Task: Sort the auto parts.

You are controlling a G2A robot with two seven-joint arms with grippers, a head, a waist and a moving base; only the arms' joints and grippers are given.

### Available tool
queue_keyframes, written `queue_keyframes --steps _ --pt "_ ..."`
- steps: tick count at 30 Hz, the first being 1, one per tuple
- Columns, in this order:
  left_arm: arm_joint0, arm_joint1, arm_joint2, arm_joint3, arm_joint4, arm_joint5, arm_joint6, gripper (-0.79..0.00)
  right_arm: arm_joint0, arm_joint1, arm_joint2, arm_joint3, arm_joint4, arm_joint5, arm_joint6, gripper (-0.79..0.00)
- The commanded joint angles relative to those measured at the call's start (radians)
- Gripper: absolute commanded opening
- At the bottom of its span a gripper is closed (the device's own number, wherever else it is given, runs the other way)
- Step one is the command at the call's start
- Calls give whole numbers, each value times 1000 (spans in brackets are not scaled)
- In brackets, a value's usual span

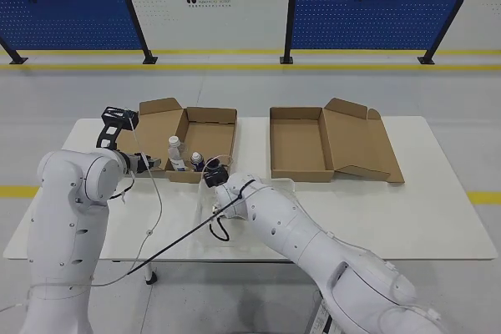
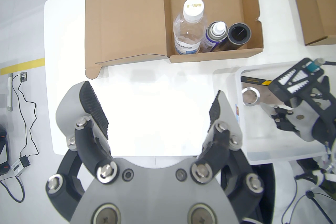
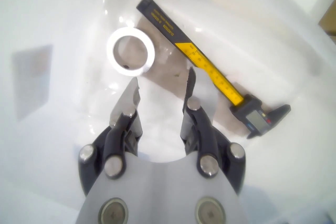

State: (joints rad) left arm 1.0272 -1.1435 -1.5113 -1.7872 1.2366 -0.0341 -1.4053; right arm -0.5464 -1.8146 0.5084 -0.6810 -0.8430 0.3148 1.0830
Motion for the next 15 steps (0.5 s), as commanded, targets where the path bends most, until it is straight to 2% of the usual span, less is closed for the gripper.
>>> queue_keyframes --steps 1,15 --pt "0 0 0 0 0 0 0 0 6 -9 -1 19 4 -6 -6 -413" --pt "0 0 0 0 0 0 0 0 33 -67 2 129 22 -13 -83 -409"
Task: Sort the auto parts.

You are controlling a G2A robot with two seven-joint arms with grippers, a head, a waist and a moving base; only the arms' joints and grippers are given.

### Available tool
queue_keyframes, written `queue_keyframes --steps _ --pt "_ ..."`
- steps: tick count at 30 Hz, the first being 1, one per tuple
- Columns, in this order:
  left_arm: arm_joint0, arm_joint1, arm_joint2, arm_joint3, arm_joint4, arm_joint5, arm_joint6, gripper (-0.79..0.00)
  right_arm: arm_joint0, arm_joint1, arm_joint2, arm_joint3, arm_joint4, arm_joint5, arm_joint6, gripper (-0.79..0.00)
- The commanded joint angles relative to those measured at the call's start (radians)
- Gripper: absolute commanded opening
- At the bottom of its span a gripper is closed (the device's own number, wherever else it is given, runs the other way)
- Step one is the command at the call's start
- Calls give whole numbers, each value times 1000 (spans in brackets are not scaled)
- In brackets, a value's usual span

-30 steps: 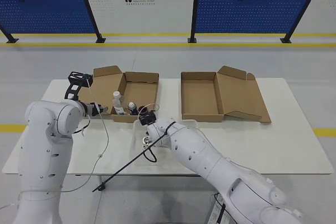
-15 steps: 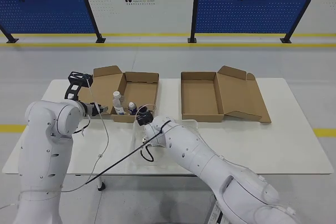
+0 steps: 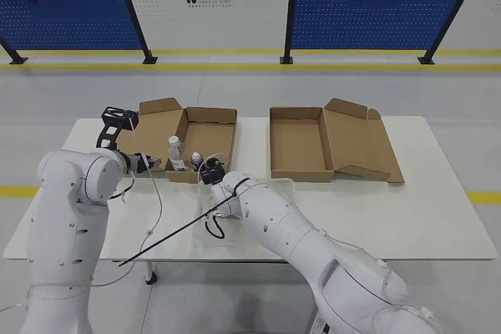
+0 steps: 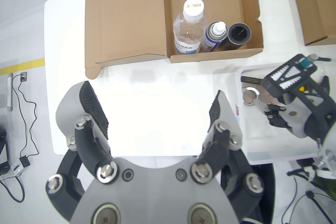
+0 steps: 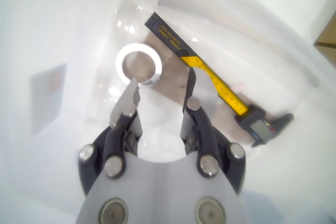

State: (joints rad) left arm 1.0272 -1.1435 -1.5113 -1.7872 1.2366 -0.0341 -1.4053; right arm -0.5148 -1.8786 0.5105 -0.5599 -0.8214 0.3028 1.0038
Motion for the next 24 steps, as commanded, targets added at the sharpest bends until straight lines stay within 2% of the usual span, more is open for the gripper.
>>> queue_keyframes --steps 1,24 --pt "0 0 0 0 0 0 0 0 2 -7 0 16 0 -3 -8 -409" --pt "0 0 0 0 0 0 0 0 38 -85 -2 162 -6 -33 -19 -413"
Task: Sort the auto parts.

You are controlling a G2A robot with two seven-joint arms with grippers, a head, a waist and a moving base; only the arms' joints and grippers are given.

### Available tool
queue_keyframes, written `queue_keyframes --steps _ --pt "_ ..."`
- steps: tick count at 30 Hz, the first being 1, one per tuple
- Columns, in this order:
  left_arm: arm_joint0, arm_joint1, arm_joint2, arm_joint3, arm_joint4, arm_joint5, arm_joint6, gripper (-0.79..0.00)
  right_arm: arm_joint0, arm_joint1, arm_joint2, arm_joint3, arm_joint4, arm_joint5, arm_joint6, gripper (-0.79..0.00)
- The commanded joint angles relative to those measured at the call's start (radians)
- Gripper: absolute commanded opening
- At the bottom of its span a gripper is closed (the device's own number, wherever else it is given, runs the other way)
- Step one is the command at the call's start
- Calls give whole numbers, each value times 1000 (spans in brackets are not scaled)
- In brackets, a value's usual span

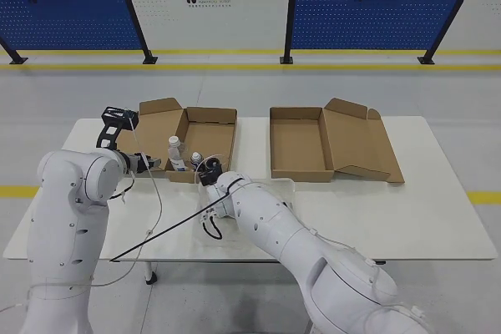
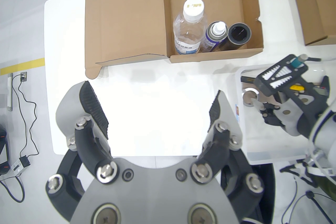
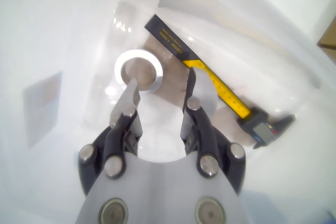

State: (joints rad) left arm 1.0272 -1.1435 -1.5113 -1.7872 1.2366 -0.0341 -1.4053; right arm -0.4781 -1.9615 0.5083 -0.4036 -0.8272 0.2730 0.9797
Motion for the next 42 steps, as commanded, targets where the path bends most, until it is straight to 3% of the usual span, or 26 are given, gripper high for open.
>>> queue_keyframes --steps 1,14,31,38,42 --pt "0 0 0 0 0 0 0 0 2 -5 0 11 0 -9 11 -413" --pt "0 0 0 0 0 0 0 0 12 -25 10 64 1 -58 67 -403" --pt "0 0 0 0 0 0 0 0 11 -24 37 84 3 -106 105 -459" --pt "0 0 0 0 0 0 0 0 16 -25 44 92 -2 -110 110 -637" --pt "0 0 0 0 0 0 0 0 16 -25 51 98 -1 -108 105 -653"
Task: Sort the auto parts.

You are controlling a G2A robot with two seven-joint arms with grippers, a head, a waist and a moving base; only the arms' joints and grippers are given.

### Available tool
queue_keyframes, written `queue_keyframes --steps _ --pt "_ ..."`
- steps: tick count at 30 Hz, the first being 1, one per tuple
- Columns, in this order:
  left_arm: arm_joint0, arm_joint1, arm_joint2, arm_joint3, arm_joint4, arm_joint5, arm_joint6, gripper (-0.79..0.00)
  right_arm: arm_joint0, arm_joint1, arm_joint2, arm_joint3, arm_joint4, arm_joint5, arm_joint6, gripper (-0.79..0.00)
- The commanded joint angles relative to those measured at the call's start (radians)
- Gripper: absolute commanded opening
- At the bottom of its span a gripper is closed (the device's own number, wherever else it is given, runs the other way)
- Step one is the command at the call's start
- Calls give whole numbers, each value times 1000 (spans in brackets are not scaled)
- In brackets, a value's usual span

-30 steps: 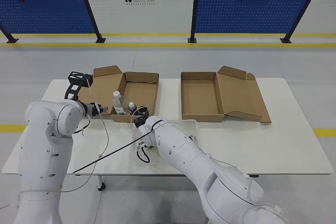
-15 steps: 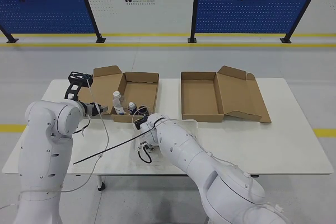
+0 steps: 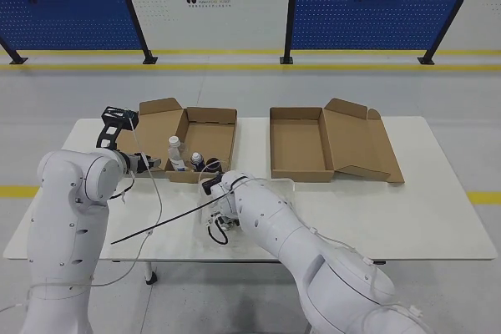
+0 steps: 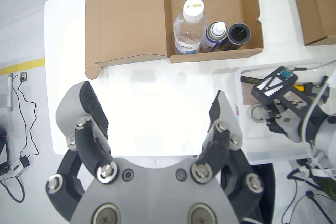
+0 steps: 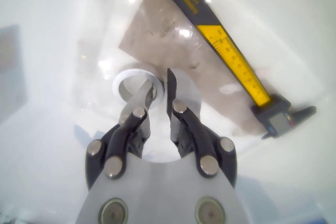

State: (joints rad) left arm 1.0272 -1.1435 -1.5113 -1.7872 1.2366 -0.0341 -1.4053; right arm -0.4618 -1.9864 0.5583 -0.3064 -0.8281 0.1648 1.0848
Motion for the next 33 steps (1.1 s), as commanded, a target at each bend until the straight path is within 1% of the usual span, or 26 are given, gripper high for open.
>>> queue_keyframes --steps 1,2,3,9,14,16,21,25,30,33 --pt "0 0 0 0 0 0 0 0 -2 0 2 3 0 0 -1 -696" --pt "0 0 0 0 0 0 0 0 -3 0 4 3 1 -1 -3 -760" --pt "0 0 0 0 0 0 0 0 -4 0 6 4 1 -1 -4 -785" --pt "0 0 0 0 0 0 0 0 4 10 40 14 42 -26 -25 -785" --pt "0 0 0 0 0 0 0 0 25 30 86 24 94 -66 -42 -785" --pt "0 0 0 0 0 0 0 0 32 43 118 28 141 -97 -46 -785" --pt "0 0 0 0 0 0 0 0 58 87 209 45 266 -204 -45 -785" --pt "0 0 0 0 0 0 0 0 74 134 293 59 381 -312 -26 -785" --pt "0 0 0 0 0 0 0 0 71 196 401 57 540 -450 57 -785" --pt "0 0 0 0 0 0 0 0 60 230 451 31 607 -495 117 -785"
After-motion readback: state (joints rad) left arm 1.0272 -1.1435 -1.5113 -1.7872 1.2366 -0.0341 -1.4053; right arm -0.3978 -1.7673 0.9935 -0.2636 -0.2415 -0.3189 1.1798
